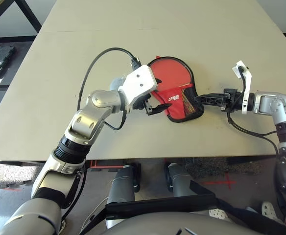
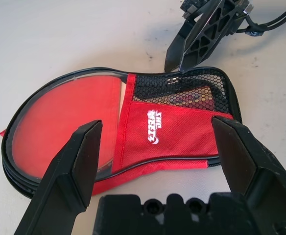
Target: Store the ping-pong paddle in its case and zip it.
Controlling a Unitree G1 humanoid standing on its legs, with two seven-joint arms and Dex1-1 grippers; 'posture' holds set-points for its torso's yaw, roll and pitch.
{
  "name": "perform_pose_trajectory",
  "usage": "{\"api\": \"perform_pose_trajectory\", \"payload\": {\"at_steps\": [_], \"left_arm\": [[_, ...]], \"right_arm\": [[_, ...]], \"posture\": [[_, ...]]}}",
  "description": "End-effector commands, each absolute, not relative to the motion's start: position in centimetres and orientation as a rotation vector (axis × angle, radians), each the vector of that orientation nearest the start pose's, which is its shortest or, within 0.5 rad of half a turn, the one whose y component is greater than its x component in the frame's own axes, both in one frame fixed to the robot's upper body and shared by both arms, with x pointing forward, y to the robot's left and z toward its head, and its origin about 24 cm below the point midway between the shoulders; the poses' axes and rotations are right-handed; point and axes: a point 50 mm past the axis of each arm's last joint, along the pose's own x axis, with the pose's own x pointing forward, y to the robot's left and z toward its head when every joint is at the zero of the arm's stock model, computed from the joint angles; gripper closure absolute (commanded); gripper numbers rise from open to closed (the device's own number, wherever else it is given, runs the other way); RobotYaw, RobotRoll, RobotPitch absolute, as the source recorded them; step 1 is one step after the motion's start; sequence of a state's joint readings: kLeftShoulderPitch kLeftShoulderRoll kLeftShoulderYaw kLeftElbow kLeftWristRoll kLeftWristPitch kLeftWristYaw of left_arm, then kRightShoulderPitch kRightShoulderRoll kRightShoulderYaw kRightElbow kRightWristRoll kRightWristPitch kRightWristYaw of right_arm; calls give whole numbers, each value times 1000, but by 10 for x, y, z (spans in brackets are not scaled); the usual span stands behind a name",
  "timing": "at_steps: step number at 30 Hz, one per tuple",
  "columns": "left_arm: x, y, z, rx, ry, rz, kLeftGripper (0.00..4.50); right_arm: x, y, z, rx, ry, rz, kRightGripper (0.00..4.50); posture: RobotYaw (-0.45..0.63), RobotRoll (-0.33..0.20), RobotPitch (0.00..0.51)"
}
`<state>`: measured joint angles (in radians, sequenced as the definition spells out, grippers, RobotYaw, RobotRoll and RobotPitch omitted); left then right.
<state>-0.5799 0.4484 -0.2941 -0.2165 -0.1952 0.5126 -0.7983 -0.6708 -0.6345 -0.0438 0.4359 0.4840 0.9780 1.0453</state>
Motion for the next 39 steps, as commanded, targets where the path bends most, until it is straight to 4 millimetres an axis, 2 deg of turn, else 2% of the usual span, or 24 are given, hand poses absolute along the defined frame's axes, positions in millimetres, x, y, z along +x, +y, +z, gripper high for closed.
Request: {"api": "perform_pose_trajectory", "payload": {"at_steps": [1,9,17,22,26,29,33,36,39], "left_arm": [[288,90,168,460,3,-1129,0],[288,90,166,459,9,-1132,0],[288,89,165,461,13,-1137,0],[289,89,165,461,12,-1140,0],[289,88,165,463,12,-1141,0],[289,88,165,464,13,-1140,0],[289,89,164,465,16,-1139,0],[289,89,164,465,16,-1138,0],[289,89,164,466,15,-1136,0]], "right_arm": [[320,-220,112,351,677,883,15],[317,-211,113,357,678,958,15],[312,-212,114,360,678,993,15],[313,-214,109,371,723,939,15],[316,-216,104,384,752,888,937],[316,-217,101,395,772,864,1942],[317,-219,98,396,788,837,3502],[319,-220,98,400,786,824,4460],[321,-223,100,401,774,811,4460]], "posture": [[17,0,232],[13,0,230],[7,0,229],[4,0,225],[3,0,225],[4,0,225],[5,0,226],[5,0,226],[5,0,225]]}}
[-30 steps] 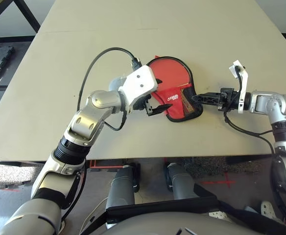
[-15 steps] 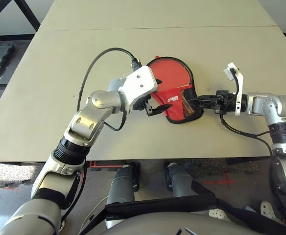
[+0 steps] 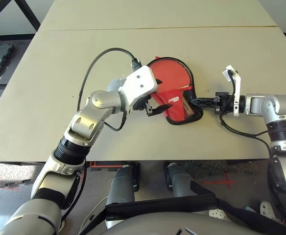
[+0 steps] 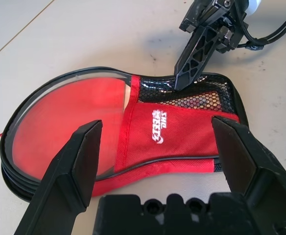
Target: Store the ping-pong paddle in its case and zip it.
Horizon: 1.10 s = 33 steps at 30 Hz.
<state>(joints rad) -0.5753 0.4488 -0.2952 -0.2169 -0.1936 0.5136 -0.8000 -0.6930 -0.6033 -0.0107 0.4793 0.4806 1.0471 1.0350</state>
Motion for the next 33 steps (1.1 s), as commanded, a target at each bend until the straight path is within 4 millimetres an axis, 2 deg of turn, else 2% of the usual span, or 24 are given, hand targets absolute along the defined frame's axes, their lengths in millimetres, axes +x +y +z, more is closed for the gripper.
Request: {"api": "perform_pose_trajectory", "payload": {"at_steps": [1,12,20,28,33], "left_arm": [[290,89,164,466,14,-1136,0],[289,87,163,462,10,-1137,0],[289,87,162,460,13,-1142,0],[289,87,160,459,13,-1144,0],[290,86,160,459,12,-1147,0]], "right_arm": [[321,-224,101,400,769,807,4460],[328,-245,128,405,681,784,4460],[321,-257,146,404,657,804,4460],[303,-269,151,413,678,801,4460],[301,-268,142,420,715,764,4460]], "posture": [[5,0,225],[2,0,224],[-7,0,223],[-14,0,220],[-19,0,217]]}}
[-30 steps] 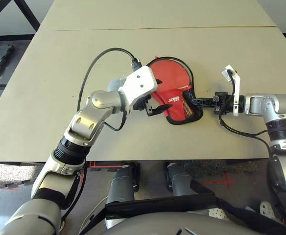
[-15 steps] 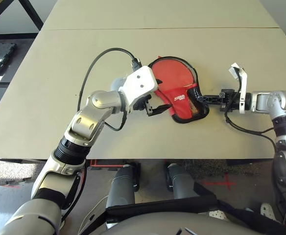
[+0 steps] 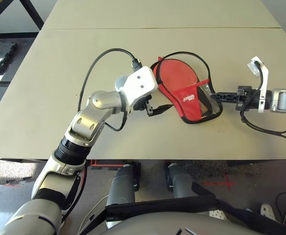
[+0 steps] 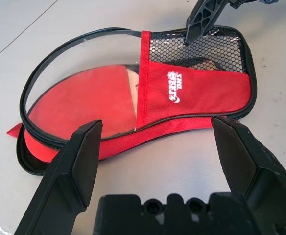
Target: Store the ping-pong paddle in its case and zip it.
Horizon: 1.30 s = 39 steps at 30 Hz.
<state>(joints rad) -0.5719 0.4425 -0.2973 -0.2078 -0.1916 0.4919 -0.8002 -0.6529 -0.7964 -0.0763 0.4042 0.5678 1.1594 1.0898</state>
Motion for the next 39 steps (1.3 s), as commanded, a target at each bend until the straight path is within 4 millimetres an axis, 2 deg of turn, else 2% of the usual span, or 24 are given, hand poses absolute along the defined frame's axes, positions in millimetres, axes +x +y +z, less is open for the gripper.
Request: {"api": "perform_pose_trajectory", "payload": {"at_steps": [1,3,6,14,17,25,32,39], "left_arm": [[290,85,160,459,9,-1148,0],[291,84,161,458,6,-1150,0],[291,84,161,459,5,-1150,0],[289,85,161,460,4,-1147,0],[289,84,161,459,2,-1148,0],[289,84,161,459,3,-1151,0],[288,83,161,459,4,-1155,0],[288,82,162,461,0,-1158,0]], "right_arm": [[302,-266,139,419,726,766,4460],[303,-261,135,415,742,764,4460],[305,-255,131,395,753,776,3721],[313,-251,129,350,754,793,920],[316,-250,131,332,742,802,34],[320,-265,147,312,698,799,34],[316,-272,153,315,691,820,34],[317,-269,138,338,734,792,34]], "posture": [[-18,0,218],[-15,0,219],[-8,0,218],[2,0,218],[3,0,218],[0,0,221],[-4,0,222],[-4,0,222]]}}
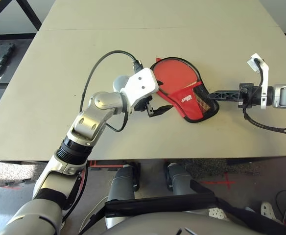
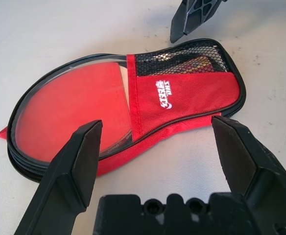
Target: Store the ping-pong paddle in its case and zip it.
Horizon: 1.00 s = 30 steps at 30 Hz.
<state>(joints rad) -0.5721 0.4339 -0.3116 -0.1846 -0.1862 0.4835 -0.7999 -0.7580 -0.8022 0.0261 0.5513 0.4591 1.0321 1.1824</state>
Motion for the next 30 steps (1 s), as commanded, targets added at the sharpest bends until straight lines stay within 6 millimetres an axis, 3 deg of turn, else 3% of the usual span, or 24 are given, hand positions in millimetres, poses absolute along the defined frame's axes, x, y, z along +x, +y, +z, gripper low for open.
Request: {"api": "perform_pose_trajectory", "payload": {"at_steps": [1,5,11,13,17,25,30], "left_arm": [[289,82,162,462,-1,-1159,0],[288,82,163,464,-1,-1158,0],[289,83,163,467,1,-1154,0],[288,83,162,467,2,-1155,0],[288,83,162,466,4,-1154,0],[287,84,161,465,9,-1155,0],[287,85,160,467,12,-1154,0]], "right_arm": [[317,-268,132,348,751,783,34],[316,-264,115,371,790,777,34],[319,-252,110,402,796,816,34],[319,-249,110,404,796,833,299],[319,-246,112,401,787,853,1420],[317,-244,114,395,780,879,4371],[316,-244,110,399,800,859,4473]], "posture": [[-2,0,223],[0,0,223],[2,0,226],[2,0,226],[2,0,226],[2,0,227],[1,0,228]]}}
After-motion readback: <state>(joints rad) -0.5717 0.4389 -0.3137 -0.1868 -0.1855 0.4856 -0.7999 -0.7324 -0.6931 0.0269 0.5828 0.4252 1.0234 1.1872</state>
